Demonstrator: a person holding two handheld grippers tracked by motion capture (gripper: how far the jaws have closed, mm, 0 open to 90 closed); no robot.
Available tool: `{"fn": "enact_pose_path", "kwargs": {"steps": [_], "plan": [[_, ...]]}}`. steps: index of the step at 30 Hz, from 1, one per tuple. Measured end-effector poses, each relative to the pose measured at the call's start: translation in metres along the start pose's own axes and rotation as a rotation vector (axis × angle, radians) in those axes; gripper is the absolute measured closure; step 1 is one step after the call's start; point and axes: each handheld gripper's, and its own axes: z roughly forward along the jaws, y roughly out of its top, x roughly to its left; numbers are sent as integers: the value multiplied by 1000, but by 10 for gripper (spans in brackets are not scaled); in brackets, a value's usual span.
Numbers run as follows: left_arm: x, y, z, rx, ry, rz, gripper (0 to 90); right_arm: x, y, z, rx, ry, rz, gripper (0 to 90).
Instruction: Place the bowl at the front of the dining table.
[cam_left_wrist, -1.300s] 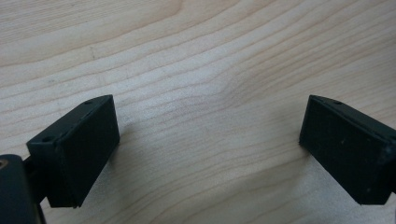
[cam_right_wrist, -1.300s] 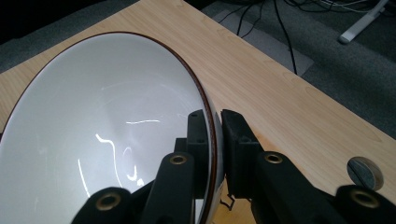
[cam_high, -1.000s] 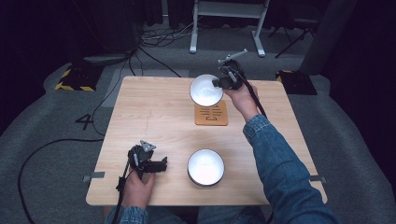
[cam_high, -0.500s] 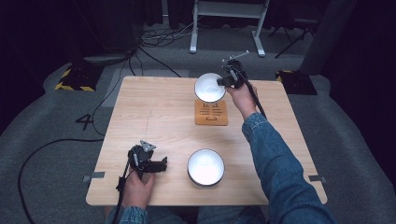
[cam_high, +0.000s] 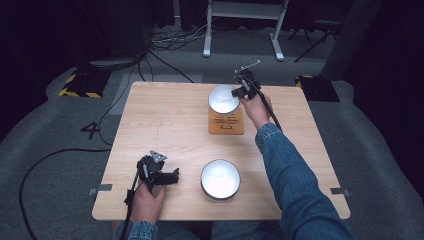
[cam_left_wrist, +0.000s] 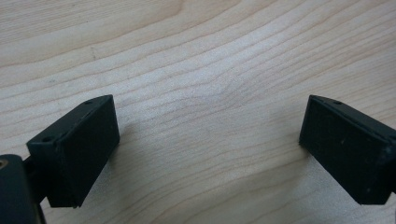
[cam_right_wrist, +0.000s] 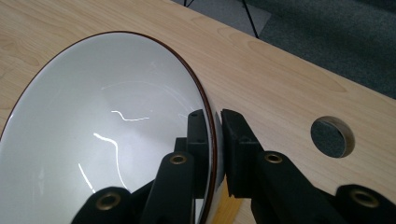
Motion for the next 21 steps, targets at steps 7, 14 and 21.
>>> {"fn": "enact_pose_path", "kwargs": {"steps": [7, 14, 21], "plan": [[0, 0, 0, 1, -1, 0, 50, -6, -12, 19, 33, 12, 32, 822], [0, 0, 0, 0, -1, 0, 50, -6, -18, 29, 62, 3, 43, 822], [0, 0, 0, 0, -2, -2, 50, -8, -23, 40, 88, 20, 65, 822]]}}
